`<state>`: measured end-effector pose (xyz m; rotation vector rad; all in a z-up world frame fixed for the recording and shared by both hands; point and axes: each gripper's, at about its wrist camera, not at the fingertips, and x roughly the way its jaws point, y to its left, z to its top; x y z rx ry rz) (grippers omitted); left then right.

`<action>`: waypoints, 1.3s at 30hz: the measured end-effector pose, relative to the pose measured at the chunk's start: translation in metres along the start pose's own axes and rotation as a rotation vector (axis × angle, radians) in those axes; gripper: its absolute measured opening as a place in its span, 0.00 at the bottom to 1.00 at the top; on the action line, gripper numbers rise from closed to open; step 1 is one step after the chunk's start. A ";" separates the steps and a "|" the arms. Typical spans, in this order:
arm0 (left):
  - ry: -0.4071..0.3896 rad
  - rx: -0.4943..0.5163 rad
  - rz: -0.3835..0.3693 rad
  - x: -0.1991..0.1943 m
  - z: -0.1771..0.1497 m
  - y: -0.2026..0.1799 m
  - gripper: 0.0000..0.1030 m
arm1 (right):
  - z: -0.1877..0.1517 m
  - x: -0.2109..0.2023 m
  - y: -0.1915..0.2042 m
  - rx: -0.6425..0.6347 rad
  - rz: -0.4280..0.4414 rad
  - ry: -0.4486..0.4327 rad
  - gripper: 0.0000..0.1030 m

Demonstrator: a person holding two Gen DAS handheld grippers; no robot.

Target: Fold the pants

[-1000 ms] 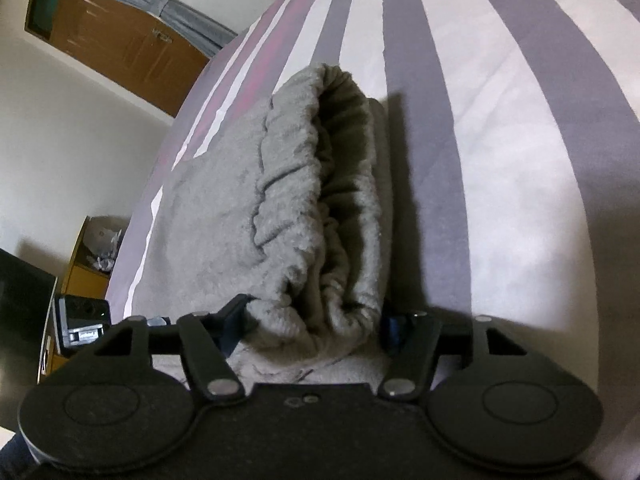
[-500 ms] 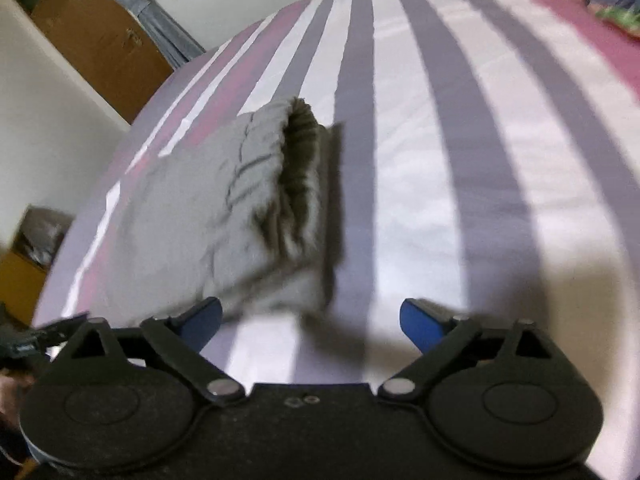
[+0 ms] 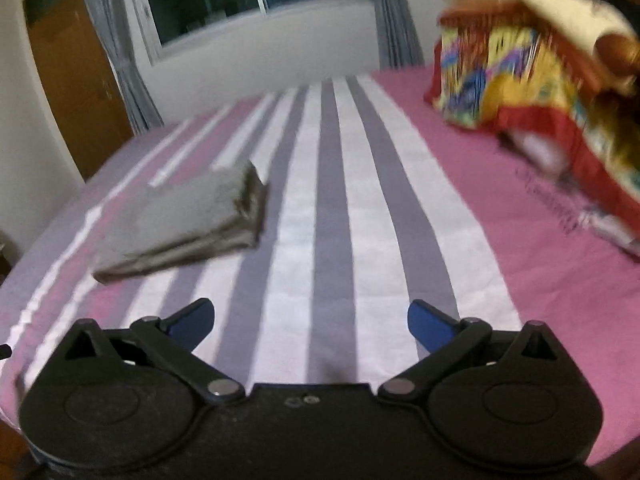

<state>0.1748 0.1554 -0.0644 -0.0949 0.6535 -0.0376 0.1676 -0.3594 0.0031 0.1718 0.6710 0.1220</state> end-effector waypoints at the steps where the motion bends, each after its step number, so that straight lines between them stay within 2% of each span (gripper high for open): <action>1: -0.026 -0.005 0.000 -0.008 0.006 -0.006 1.00 | 0.003 -0.010 0.009 -0.010 0.008 -0.022 1.00; 4: -0.094 -0.015 -0.001 -0.035 0.029 -0.019 1.00 | 0.013 -0.037 0.035 -0.043 0.016 -0.064 1.00; 8: -0.156 -0.042 -0.042 -0.069 0.052 -0.030 1.00 | 0.029 -0.058 0.066 -0.091 0.023 -0.104 1.00; 16: -0.241 -0.035 -0.076 -0.146 0.052 -0.058 1.00 | 0.025 -0.116 0.114 -0.177 0.068 -0.187 1.00; 21: -0.293 0.018 -0.052 -0.193 0.043 -0.075 1.00 | 0.014 -0.146 0.131 -0.192 0.081 -0.235 1.00; 28: -0.349 0.023 -0.094 -0.251 0.023 -0.092 1.00 | -0.012 -0.195 0.152 -0.206 0.112 -0.291 1.00; 34: -0.405 -0.004 -0.117 -0.309 -0.017 -0.112 1.00 | -0.055 -0.246 0.169 -0.245 0.098 -0.341 1.00; 39: -0.404 0.007 -0.119 -0.327 -0.050 -0.117 1.00 | -0.078 -0.264 0.169 -0.252 0.070 -0.351 1.00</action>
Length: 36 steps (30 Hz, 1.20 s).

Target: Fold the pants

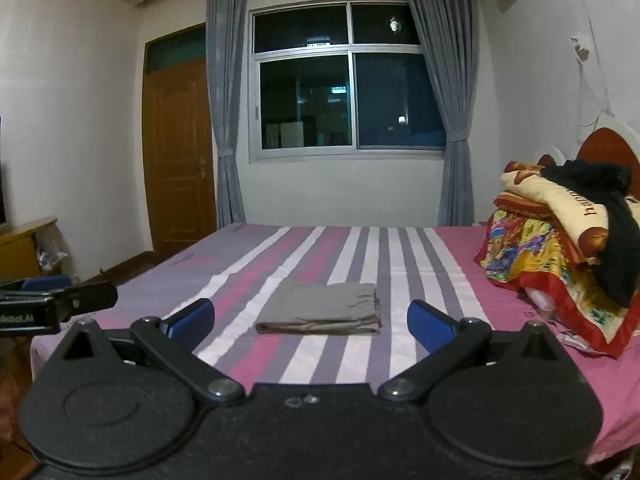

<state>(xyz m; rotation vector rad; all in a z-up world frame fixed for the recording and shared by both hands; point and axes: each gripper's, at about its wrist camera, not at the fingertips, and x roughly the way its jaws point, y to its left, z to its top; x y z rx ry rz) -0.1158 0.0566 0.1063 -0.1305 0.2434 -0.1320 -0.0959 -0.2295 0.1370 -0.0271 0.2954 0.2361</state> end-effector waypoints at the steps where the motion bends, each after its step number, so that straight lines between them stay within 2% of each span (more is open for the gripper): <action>1: 0.004 -0.002 -0.002 0.000 -0.002 0.000 1.00 | -0.001 0.001 0.000 0.005 -0.001 0.005 1.00; 7: 0.009 0.004 -0.006 0.005 -0.002 0.001 1.00 | 0.004 0.013 0.008 -0.011 0.004 0.013 1.00; 36: 0.007 0.021 -0.029 -0.003 -0.010 -0.014 1.00 | 0.000 0.006 0.026 -0.011 0.007 0.013 1.00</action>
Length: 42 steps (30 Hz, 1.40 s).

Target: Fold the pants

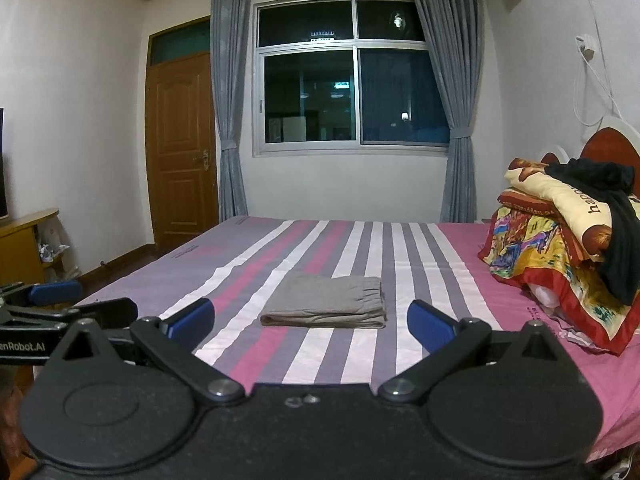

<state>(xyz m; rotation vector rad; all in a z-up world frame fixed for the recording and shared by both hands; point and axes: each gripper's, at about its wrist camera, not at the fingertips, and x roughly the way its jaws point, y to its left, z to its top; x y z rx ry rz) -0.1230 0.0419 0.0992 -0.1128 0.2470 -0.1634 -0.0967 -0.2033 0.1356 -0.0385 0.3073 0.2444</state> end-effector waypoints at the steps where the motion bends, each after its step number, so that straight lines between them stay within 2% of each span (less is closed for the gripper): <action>1: -0.001 0.001 -0.002 0.000 0.000 0.000 1.00 | 0.000 -0.001 0.001 0.001 0.000 0.000 1.00; 42: -0.004 0.015 -0.034 0.000 0.003 0.003 1.00 | -0.005 -0.005 0.011 0.001 -0.027 -0.025 1.00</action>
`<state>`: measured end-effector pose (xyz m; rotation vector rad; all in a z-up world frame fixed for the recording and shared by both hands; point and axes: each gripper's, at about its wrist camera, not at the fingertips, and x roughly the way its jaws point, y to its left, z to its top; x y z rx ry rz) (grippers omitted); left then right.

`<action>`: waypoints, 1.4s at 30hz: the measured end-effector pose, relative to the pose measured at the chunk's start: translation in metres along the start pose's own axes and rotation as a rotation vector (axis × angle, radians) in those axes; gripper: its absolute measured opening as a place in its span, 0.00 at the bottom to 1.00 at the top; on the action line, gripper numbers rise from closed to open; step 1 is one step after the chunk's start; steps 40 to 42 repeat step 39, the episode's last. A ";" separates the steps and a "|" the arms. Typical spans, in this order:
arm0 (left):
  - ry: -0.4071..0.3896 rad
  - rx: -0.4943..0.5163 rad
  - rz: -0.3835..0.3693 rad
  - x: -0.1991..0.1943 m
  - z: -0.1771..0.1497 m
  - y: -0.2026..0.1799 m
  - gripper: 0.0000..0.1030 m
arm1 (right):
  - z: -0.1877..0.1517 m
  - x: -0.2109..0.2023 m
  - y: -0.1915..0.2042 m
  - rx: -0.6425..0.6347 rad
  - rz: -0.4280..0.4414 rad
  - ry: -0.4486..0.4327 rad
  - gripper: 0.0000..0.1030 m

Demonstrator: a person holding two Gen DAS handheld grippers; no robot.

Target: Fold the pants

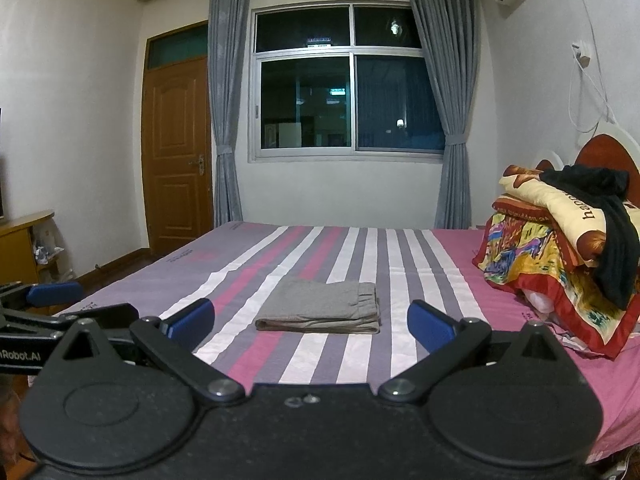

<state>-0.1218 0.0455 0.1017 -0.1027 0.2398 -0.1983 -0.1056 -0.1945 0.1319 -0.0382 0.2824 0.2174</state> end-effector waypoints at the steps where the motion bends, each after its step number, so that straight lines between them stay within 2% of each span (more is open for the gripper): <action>1: -0.001 0.002 -0.001 0.000 0.001 0.000 1.00 | 0.000 0.000 0.000 -0.001 0.000 -0.001 1.00; 22: -0.003 0.005 -0.005 0.001 0.002 0.002 1.00 | 0.000 0.000 0.000 -0.002 -0.002 -0.003 1.00; 27: -0.026 0.031 0.005 -0.001 0.002 0.004 1.00 | 0.001 0.000 -0.002 -0.001 -0.003 -0.003 1.00; 35: -0.041 0.042 -0.022 -0.002 0.004 0.009 1.00 | 0.001 -0.001 -0.003 -0.001 -0.003 -0.004 1.00; 42: -0.025 0.042 -0.035 0.000 0.003 0.008 1.00 | 0.001 -0.001 -0.003 -0.001 -0.004 -0.004 1.00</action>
